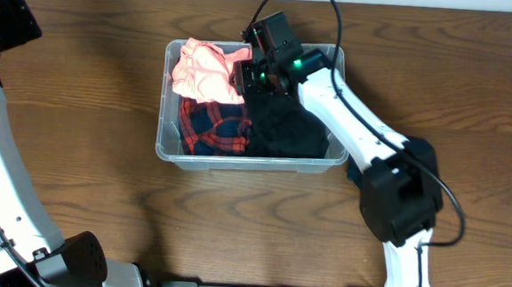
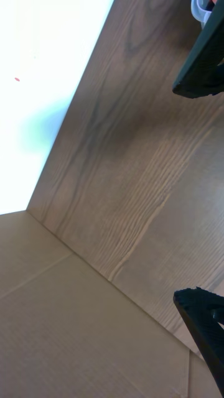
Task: Pack container
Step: 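Lift the pink shirt and lower it into the bin's upper left, then open the right gripper and reach to the dark teal garment, grasping it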
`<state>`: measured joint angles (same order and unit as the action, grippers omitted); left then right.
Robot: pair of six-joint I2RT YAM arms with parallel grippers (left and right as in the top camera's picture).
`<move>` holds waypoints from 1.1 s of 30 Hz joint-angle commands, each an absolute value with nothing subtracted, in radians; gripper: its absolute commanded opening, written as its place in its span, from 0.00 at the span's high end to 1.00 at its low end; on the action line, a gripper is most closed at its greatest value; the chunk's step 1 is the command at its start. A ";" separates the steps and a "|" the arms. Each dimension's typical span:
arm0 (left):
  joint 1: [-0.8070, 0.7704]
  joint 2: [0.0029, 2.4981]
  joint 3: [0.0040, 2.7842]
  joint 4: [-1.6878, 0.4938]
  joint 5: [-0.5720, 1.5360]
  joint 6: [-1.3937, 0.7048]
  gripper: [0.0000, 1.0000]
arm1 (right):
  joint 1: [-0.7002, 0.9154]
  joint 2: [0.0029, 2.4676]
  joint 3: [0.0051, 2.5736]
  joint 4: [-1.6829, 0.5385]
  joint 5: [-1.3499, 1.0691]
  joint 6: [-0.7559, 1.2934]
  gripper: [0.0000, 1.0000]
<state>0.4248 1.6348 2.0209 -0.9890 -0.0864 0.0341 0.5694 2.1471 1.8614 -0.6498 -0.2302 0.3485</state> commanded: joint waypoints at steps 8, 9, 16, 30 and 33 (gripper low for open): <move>0.429 1.642 2.016 -0.991 -0.098 0.041 0.02 | 0.493 1.890 1.864 -0.672 -0.096 0.163 0.48; 0.429 1.642 2.016 -0.991 -0.098 0.041 0.02 | 0.471 1.884 1.864 -0.694 -0.094 0.174 0.49; 0.429 1.642 2.016 -0.991 -0.098 0.041 0.02 | 0.191 1.806 1.864 -0.870 -0.149 0.254 0.27; 0.429 1.642 2.016 -0.991 -0.098 0.041 0.02 | -0.436 1.905 1.744 -1.234 -0.350 -0.027 0.11; 0.429 1.642 2.016 -0.991 -0.098 0.041 0.02 | -0.464 1.954 1.653 -1.222 -0.433 -0.108 0.11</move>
<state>0.4248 1.6348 2.0209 -0.9894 -0.0864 0.0341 -0.4530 1.8908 1.7237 -1.2205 -0.3336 0.0154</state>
